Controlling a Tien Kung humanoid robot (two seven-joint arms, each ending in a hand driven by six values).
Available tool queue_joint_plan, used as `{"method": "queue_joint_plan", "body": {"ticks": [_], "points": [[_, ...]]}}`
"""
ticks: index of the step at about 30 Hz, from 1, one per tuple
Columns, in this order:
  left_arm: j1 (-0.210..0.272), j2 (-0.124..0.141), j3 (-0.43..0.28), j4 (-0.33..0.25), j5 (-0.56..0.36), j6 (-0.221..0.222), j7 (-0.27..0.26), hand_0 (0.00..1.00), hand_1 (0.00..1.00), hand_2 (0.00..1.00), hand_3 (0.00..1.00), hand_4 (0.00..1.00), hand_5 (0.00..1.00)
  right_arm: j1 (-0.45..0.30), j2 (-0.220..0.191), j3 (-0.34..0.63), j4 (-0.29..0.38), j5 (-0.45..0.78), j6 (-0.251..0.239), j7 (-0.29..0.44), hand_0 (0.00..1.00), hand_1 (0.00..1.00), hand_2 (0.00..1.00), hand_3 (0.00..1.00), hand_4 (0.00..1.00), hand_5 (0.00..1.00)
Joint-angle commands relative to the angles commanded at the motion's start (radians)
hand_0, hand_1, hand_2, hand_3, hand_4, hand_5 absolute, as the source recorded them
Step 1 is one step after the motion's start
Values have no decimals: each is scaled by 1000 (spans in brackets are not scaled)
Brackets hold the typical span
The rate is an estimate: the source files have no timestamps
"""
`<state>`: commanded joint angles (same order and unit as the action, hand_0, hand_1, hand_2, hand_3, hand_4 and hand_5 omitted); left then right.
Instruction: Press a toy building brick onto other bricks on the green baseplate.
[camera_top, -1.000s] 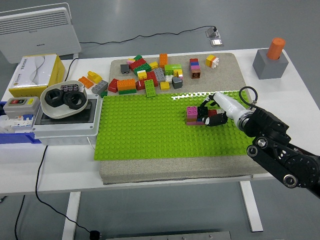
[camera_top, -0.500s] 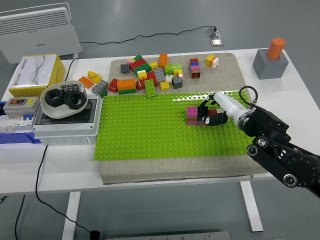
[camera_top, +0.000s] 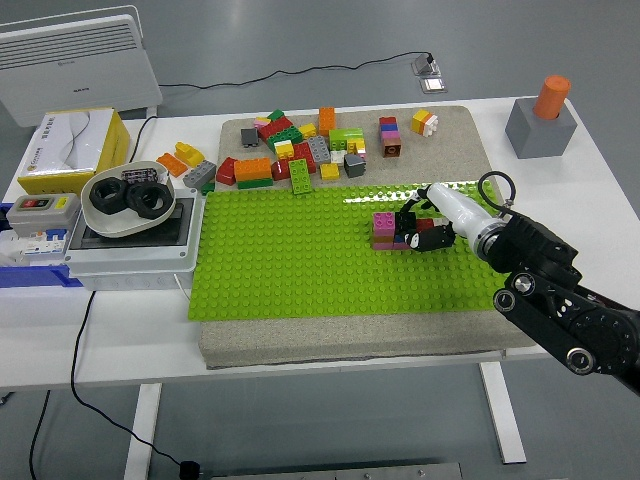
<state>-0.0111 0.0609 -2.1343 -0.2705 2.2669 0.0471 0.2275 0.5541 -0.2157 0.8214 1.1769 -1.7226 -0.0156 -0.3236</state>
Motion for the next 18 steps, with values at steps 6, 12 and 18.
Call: {"method": "queue_joint_plan", "body": {"ticks": [6,12,18], "points": [[0,0,0,0,-1,0,0,779,718,625,459,628,353,0,0,0,0,1,1,1,827,821,835,664,669,75],[0,0,0,0,0,0,0,779,718,624,459,628,353,0,1,0,-3,2,1,1,826,821,836,664,669,77],[1,0,-1,1,2,0,0,779,719,624,459,629,352,-1,0,0,-4,3,0,2,827,821,836,668,670,73]]}}
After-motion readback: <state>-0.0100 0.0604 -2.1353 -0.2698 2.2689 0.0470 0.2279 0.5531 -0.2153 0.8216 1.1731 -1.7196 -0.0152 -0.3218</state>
